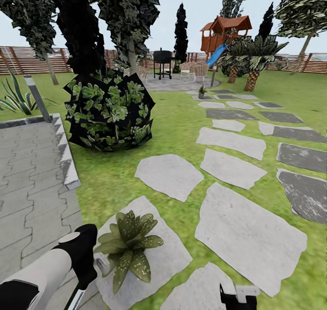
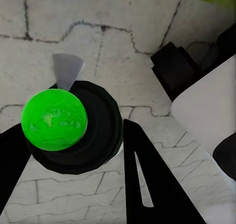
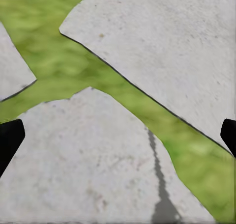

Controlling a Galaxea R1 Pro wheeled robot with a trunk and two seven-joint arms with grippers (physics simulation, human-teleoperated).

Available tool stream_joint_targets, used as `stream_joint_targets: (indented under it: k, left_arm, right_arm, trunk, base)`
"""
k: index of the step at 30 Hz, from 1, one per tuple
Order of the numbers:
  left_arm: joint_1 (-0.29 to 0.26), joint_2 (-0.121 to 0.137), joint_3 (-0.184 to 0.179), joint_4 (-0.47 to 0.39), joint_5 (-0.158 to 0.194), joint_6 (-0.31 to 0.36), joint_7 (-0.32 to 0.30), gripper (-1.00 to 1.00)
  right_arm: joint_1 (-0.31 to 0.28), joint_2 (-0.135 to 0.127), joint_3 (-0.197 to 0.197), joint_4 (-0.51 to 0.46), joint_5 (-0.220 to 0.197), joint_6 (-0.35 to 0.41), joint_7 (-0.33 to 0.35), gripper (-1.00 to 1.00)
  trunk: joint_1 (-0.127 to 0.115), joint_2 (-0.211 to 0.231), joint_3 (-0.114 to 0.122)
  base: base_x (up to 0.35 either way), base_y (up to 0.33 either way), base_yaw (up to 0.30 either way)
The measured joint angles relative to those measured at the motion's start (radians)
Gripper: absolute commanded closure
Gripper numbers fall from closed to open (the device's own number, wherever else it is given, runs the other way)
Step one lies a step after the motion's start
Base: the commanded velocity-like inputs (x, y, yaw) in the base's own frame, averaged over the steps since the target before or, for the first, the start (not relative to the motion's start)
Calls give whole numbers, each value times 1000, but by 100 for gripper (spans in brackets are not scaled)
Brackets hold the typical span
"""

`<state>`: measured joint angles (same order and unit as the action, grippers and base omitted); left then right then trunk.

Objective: Pick up the pesticide atomizer in the garden and spray insectifuge to fully cover both potted plants in the garden.

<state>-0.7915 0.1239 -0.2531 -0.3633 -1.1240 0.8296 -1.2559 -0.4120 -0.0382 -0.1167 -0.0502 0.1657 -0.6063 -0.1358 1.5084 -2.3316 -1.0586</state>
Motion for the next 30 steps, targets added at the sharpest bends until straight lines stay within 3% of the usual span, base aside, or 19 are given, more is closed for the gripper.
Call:
stream_joint_targets:
  k: [11,16,22,30]
  left_arm:
    - [0,2,0,0,3,0,0,100]
    - [0,0,0,-1,3,0,0,100]
    - [0,0,0,-1,2,0,-1,100]
    - [0,1,3,-14,1,1,-3,100]
  right_arm:
    - [0,0,-1,0,0,0,0,-100]
    - [0,0,-1,0,0,0,0,-100]
    - [0,0,-1,0,0,0,1,-100]
    - [0,0,-1,0,0,0,0,-100]
  trunk:
    - [0,0,0]
    - [0,0,0]
    - [0,0,0]
    - [0,0,0]
  base:
    - [-8,-3,-116]
    - [-246,4,-21]
    - [-270,193,-248]
    - [-14,52,-218]
